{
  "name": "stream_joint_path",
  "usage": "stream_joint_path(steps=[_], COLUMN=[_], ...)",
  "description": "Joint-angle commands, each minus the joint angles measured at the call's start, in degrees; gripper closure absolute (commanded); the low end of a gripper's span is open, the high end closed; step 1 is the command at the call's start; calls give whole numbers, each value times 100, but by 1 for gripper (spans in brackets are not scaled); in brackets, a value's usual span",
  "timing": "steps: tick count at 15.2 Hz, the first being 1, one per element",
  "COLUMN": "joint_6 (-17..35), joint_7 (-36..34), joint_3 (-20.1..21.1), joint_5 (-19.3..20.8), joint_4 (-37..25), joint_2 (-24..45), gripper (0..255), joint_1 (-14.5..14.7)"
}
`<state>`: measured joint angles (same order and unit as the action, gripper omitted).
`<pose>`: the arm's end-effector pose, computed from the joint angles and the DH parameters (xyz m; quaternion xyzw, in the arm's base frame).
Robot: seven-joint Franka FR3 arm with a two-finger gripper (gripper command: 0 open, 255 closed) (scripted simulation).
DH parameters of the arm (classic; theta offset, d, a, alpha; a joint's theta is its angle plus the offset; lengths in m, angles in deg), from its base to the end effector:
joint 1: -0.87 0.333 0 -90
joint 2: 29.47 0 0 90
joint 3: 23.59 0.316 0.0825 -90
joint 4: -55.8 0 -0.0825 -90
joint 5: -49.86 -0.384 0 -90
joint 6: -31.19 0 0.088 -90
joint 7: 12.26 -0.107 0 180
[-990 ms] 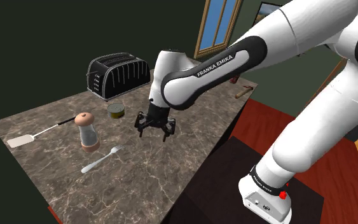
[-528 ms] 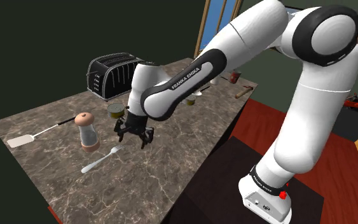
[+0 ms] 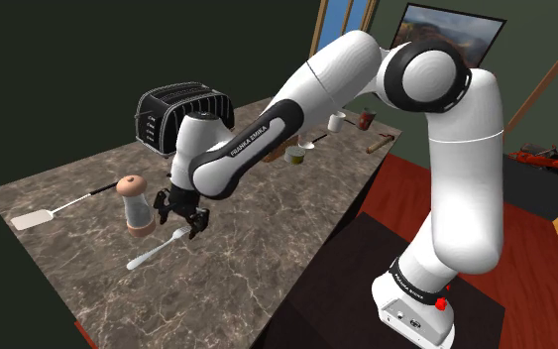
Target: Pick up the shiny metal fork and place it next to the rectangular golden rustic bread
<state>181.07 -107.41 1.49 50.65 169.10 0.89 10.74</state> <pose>0.5226 0.3503 0.2355 -0.8430 0.5224 0.0590 0.1137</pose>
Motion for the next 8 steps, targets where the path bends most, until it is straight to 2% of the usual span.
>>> stream_joint_path(steps=[1,8], joint_6=[76,320], joint_7=[-105,-192], joint_3=[-78,-218], joint_5=[62,193], joint_4=[-125,-275], joint_2=[178,566], gripper=[0,0], joint_1=[105,287])
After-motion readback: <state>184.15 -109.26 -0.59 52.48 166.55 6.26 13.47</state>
